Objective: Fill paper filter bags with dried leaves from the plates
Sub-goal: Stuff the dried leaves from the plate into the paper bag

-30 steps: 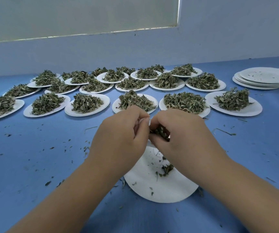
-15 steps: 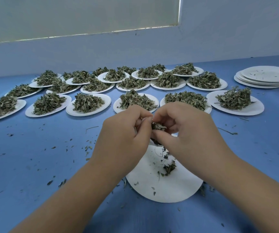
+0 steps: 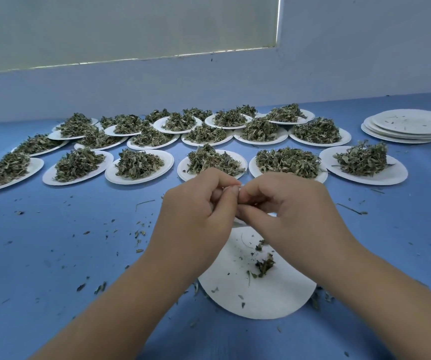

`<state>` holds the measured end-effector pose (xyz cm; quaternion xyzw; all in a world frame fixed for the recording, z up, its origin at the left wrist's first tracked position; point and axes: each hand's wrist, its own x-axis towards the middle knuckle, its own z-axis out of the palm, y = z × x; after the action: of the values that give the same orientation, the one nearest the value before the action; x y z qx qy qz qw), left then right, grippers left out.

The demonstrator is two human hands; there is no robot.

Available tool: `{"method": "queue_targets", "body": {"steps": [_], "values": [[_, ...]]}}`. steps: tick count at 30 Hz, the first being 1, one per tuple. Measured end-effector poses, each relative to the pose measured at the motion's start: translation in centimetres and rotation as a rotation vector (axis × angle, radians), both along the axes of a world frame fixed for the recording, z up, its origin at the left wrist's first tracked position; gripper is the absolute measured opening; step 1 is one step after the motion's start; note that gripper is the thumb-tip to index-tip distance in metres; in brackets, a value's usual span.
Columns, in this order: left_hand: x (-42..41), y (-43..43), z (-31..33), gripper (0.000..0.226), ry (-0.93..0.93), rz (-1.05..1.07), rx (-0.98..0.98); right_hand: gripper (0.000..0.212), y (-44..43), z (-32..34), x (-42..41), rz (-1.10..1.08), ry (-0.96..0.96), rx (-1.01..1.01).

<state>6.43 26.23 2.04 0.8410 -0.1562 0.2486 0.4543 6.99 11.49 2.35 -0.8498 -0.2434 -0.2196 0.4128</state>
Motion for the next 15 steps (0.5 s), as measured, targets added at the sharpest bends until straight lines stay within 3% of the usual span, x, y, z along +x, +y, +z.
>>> {"method": "queue_targets", "body": {"steps": [7, 15], "values": [[0.1, 0.1, 0.2, 0.017, 0.007, 0.028, -0.049, 0.021, -0.5, 0.2, -0.4, 0.058, -0.095, -0.054], [0.4, 0.7, 0.8, 0.018, 0.076, 0.034, -0.247, 0.019, -1.2, 0.5, -0.7, 0.047, -0.097, 0.148]]}}
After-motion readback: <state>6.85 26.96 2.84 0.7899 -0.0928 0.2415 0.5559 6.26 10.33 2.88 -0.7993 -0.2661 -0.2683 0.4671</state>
